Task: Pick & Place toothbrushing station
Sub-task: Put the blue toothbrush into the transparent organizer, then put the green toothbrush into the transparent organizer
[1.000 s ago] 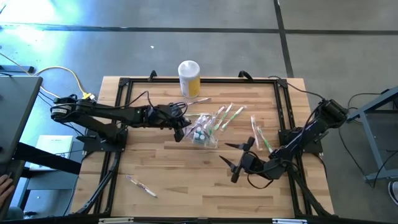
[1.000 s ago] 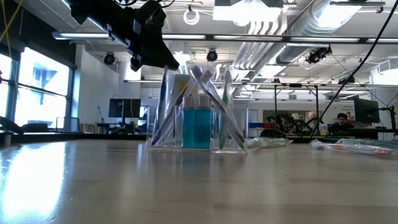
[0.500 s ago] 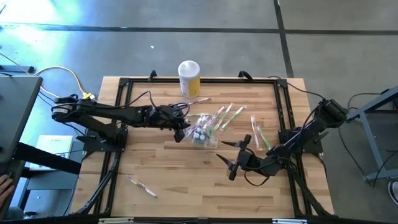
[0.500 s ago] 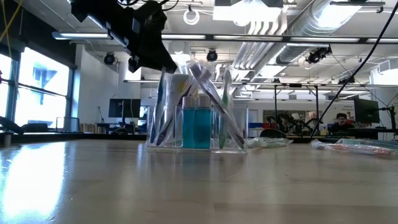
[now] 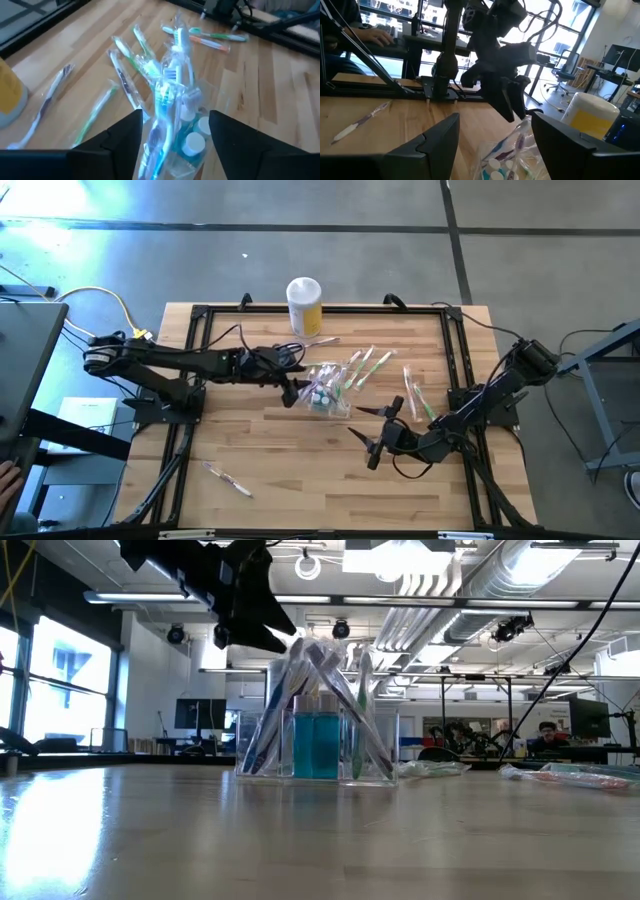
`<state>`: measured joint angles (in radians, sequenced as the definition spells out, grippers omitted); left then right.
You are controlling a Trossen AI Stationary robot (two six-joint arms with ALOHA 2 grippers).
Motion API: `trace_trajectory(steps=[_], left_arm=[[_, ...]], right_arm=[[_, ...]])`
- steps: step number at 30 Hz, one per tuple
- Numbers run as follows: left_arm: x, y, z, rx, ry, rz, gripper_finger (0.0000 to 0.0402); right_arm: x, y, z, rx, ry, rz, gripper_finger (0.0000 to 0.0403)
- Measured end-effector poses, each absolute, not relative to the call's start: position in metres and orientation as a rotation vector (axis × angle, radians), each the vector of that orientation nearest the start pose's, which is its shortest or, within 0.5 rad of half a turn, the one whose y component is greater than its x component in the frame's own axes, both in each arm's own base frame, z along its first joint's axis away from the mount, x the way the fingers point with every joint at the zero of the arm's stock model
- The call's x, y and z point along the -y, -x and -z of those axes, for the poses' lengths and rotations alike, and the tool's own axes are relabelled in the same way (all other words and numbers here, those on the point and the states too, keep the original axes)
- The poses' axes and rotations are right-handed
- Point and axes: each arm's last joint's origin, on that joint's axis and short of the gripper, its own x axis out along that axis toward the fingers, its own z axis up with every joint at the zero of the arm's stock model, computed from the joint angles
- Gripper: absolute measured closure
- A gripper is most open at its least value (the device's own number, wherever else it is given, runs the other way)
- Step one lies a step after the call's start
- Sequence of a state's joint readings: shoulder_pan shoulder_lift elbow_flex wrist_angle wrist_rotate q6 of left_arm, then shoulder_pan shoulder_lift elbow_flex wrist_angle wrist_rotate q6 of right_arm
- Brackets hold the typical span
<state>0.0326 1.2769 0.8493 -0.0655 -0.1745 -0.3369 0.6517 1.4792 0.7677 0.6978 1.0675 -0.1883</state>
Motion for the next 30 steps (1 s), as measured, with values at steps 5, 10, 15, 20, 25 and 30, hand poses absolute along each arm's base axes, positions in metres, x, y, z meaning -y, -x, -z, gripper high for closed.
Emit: trace_trajectory(steps=[5, 10, 15, 20, 25, 30], left_arm=[[-0.015, -0.278, -0.292, -0.489, 0.221, -0.303, 0.0176], [-0.021, -0.266, -0.321, -0.639, 0.068, -0.501, 0.0176], [-0.039, -0.256, -0.323, -0.819, -0.094, -0.453, 0.0176], [-0.066, -0.251, -0.307, -0.948, -0.128, -0.258, 0.0176], [-0.095, -0.247, -0.274, -1.014, -0.159, -0.160, 0.0176], [-0.123, -0.244, -0.241, -0.940, -0.165, -0.138, 0.0176]], right_arm=[[-0.163, -0.256, -0.250, -0.054, 0.199, 0.412, 0.0162], [-0.163, -0.256, -0.248, -0.060, 0.183, 0.410, 0.0162], [-0.164, -0.256, -0.246, -0.070, 0.154, 0.387, 0.0162], [-0.165, -0.256, -0.245, -0.062, 0.109, 0.346, 0.0162], [-0.167, -0.257, -0.245, -0.060, 0.080, 0.286, 0.0162], [-0.168, -0.257, -0.242, -0.078, 0.022, 0.237, 0.0162]])
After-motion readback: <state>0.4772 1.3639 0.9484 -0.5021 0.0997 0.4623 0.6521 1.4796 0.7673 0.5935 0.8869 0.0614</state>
